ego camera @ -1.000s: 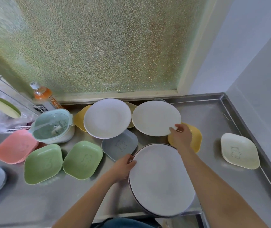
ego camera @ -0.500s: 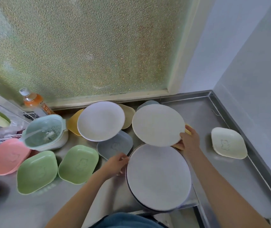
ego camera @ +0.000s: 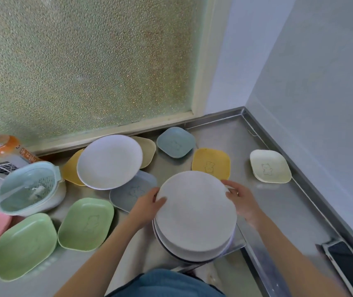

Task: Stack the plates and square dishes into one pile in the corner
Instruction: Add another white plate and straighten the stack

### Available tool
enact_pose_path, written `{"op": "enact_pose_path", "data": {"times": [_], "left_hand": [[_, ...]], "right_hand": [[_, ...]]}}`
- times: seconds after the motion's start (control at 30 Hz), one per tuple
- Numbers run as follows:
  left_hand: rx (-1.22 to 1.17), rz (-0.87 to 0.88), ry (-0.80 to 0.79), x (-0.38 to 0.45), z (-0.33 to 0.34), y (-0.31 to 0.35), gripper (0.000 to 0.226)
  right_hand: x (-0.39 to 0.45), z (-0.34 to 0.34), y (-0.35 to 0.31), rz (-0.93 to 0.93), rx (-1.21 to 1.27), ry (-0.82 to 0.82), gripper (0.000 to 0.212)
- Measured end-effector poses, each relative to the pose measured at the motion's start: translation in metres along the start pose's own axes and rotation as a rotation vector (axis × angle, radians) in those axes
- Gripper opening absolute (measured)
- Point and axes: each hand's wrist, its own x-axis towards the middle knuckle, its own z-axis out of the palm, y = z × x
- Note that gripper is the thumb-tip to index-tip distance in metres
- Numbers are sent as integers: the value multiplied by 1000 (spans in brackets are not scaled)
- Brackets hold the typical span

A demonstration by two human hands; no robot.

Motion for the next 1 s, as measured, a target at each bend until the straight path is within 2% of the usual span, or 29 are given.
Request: {"op": "enact_pose_path", "data": {"times": [0.13, 0.27, 0.4, 0.5, 0.7, 0.87, 1.0], "left_hand": [[163, 78, 5, -5, 5, -4, 36], [285, 98, 33, -3, 7, -6, 41], [448, 98, 61, -1, 7, -11, 42], [456, 98, 75, -2, 7, -9, 45], [366, 60, 60, 4, 8, -11, 41], [308, 50, 51, 3, 12, -8, 36], [257, 54, 37, 2, 10, -9, 35]], "right_hand": [[-4, 9, 6, -126, -273, 129, 36], [-8, 19, 18, -292, -462, 174, 34], [-5, 28, 30, -333, -563, 214, 35], [-10, 35, 30, -344, -623, 277, 37], [-12, 41, 28, -338, -649, 301, 39], [-11, 40, 34, -310, -834, 385, 37], [-9, 41, 34, -258, -849, 332, 39]]}}
